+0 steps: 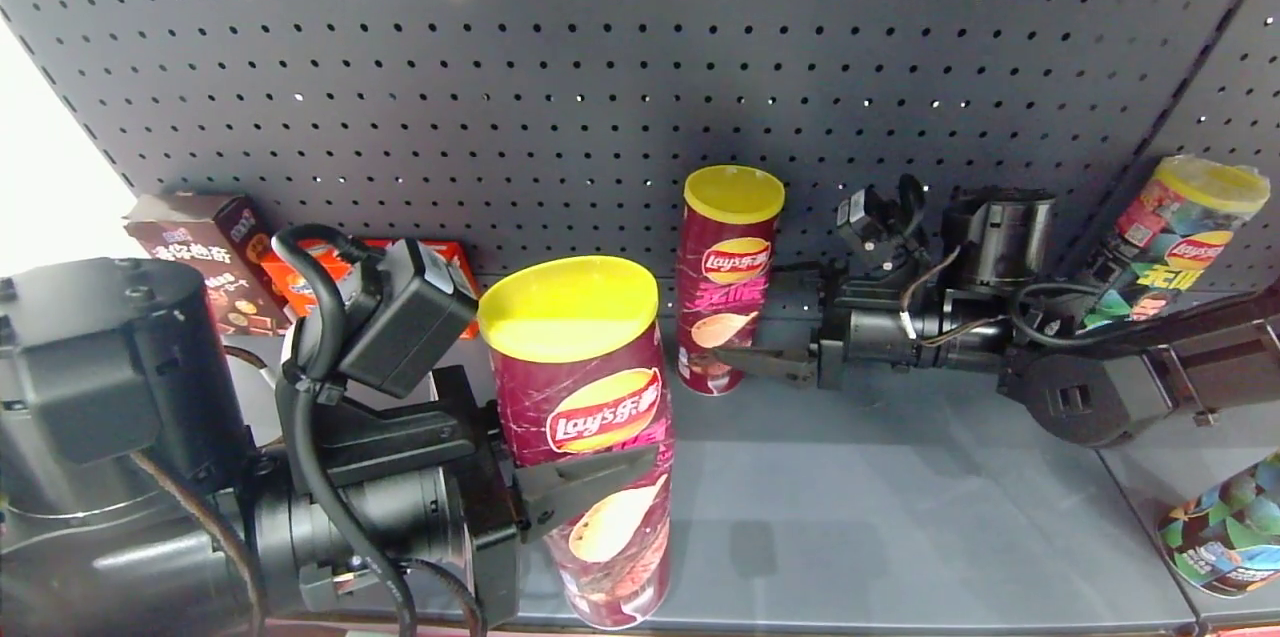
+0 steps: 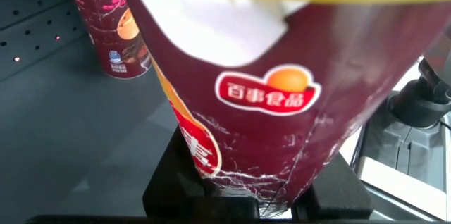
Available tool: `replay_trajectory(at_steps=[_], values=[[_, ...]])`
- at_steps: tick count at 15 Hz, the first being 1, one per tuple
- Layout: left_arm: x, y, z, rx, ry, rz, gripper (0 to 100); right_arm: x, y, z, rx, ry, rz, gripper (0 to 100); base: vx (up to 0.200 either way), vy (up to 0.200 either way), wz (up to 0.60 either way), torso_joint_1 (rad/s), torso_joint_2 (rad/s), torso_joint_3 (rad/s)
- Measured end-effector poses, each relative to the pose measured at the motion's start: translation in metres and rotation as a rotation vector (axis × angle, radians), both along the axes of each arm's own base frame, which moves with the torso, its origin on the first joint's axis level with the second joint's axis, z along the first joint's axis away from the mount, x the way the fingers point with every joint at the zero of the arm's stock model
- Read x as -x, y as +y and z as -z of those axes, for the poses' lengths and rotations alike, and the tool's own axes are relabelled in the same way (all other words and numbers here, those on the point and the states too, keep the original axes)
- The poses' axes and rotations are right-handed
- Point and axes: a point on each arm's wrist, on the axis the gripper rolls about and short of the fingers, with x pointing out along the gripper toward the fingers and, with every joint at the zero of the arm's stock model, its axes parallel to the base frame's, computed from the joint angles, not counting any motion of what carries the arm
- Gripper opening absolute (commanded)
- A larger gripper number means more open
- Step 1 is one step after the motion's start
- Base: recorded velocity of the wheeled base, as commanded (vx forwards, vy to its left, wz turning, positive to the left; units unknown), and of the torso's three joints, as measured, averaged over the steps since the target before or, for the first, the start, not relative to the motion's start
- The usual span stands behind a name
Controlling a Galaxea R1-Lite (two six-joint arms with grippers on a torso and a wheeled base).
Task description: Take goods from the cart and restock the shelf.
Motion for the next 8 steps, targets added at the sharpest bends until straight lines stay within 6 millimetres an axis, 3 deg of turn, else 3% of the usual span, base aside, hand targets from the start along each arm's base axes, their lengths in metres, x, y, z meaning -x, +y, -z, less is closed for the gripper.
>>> replay_trajectory(at_steps=[8], values=[[0.000, 0.000, 0.000, -0.001, 0.002, 0.000, 0, 0.012, -0.001, 0.018, 0.034, 0.063, 0.009, 100, 0.000, 0.000, 0.00, 0.000, 0.00, 0.000]])
